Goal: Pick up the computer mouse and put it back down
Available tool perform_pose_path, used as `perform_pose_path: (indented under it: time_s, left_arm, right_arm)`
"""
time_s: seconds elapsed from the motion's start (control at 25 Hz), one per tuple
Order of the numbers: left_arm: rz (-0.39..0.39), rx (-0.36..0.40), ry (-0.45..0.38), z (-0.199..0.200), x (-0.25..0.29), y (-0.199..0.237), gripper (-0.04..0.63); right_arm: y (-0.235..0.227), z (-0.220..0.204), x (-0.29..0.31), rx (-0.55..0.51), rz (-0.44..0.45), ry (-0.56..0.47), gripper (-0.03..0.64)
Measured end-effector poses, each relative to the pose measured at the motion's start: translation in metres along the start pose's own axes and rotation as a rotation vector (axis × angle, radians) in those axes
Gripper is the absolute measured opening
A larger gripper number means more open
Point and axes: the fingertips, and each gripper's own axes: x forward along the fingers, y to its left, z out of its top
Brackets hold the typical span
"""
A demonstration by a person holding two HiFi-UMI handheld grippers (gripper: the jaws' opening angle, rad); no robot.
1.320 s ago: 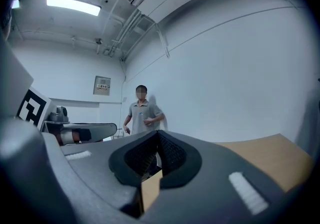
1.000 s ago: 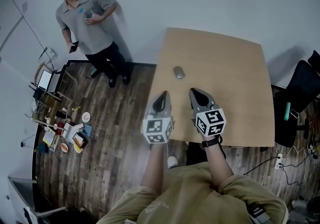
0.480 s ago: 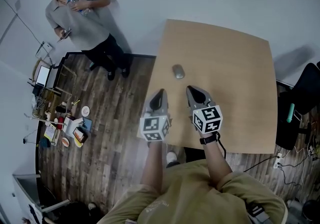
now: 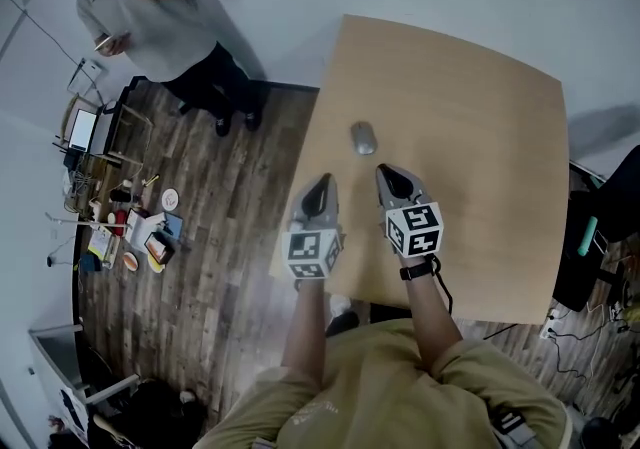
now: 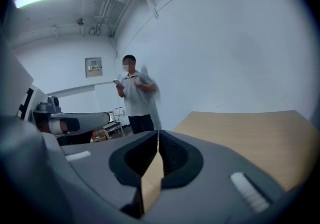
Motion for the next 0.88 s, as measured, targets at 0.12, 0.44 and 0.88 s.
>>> perform_pose_path:
  time_s: [0.12,0.44,0.88]
  left_arm:
    - [0.010,-0.012,0.025,-0.011,0.017,0.007,0.002]
    - [0.022,-0.050,0.125,-0.055,0.041,0.027,0.002]
    - [0.029,-0.074,0.181,-0.091,0.059,0.035,0.002]
  right_arm:
    - [-0.013,-0.016,0.018,0.016,0.007,0.040,0.005]
    - [-0.033,-0.040,0.058,0.040,0.016,0.064,0.006]
    - [-0.063,-0.092,0.111,0.026,-0.014,0.189,0.076]
